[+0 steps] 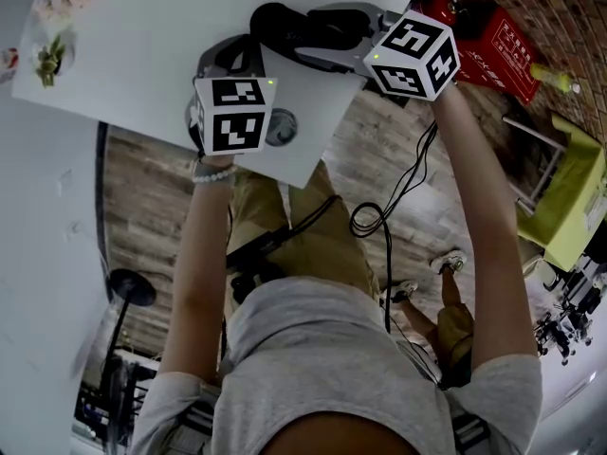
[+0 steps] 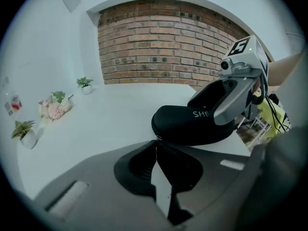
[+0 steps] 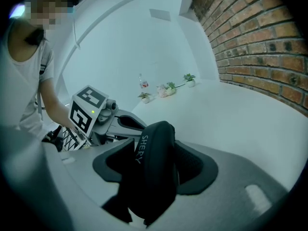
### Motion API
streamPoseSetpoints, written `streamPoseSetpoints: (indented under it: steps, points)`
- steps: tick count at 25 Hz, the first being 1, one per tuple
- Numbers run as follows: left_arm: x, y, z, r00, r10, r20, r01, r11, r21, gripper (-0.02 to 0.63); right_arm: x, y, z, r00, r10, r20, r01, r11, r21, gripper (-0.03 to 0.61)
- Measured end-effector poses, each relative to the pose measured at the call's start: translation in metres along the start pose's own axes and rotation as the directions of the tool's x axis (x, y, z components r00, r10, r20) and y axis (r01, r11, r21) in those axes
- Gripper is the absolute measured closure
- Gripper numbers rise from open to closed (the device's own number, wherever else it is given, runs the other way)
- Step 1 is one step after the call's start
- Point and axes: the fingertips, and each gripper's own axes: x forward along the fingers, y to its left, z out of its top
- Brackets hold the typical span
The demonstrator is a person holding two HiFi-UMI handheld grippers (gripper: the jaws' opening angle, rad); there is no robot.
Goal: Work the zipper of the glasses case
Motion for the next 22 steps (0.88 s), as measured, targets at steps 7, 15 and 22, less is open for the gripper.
streamPoseSetpoints:
  steps: [7, 15, 22]
  points:
    - [-0.006, -0.001, -0.003, 0.997, -0.068, 0.042, 0.068, 0.997, -0.019, 0.513, 0.0, 0.001, 0.0, 0.998, -0.06, -0.028, 0.059, 0.997, -0.038, 0.314]
    - [-0.06, 0.009, 0.019, 0.978, -0.142, 0.155, 0.134, 0.989, 0.062, 0.598, -0.041, -0.006, 0.03, 0.873, -0.471, 0.126, 0.483, 0.871, -0.091, 0.577]
    - [-0.125, 0.011, 0.059, 0.927, -0.228, 0.297, 0.187, 0.969, 0.159, 0.597, -0.073, 0.047, 0.053, 0.732, -0.64, 0.232, 0.667, 0.743, -0.056, 0.577]
